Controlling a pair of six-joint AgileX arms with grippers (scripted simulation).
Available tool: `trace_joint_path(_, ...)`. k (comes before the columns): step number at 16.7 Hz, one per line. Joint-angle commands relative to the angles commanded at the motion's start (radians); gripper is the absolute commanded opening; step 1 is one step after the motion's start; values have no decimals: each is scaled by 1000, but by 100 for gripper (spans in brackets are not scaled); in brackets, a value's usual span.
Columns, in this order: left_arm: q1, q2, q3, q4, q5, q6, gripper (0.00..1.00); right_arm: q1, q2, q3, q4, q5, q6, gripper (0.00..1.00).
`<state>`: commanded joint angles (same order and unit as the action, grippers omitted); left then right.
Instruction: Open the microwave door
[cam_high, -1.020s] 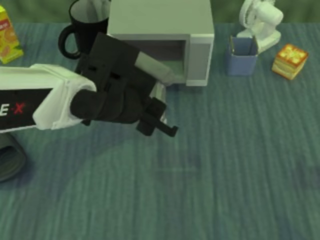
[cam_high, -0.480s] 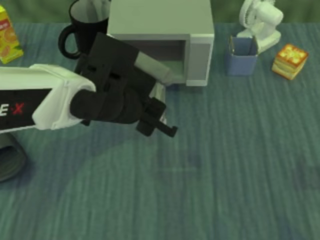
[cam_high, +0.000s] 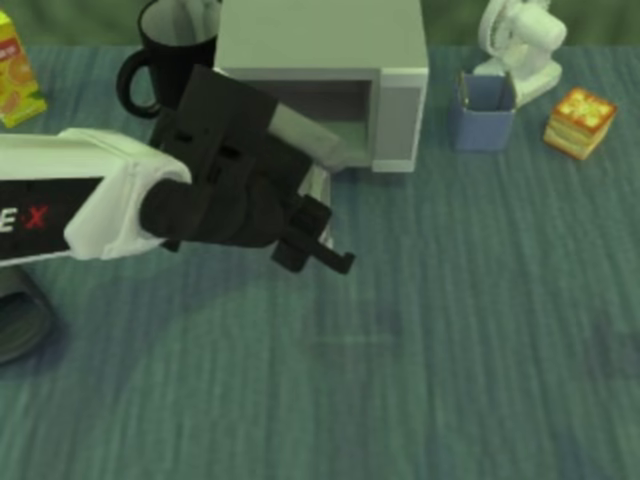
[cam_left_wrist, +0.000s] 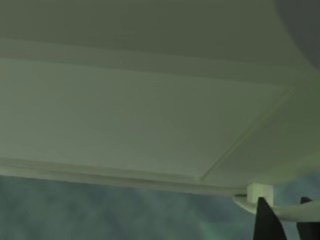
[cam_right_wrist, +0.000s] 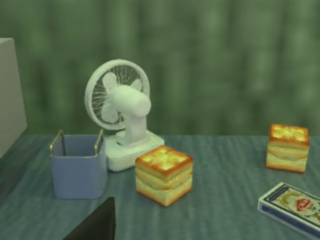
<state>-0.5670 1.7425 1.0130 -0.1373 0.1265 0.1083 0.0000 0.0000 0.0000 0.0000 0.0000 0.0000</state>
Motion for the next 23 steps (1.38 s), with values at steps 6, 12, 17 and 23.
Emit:
trace_joint_path(6,0,-2,-6,-4,17,9,0,0,0,0,0,0,0,100)
trace_joint_path(12,26,-19,-20,-7,49,59,0,0,0,0,0,0,0,100)
trace_joint_path(17,26,-19,-20,-7,49,59,0,0,0,0,0,0,0,100)
trace_joint_path(23,26,-19,-20,-7,49,59,0,0,0,0,0,0,0,100)
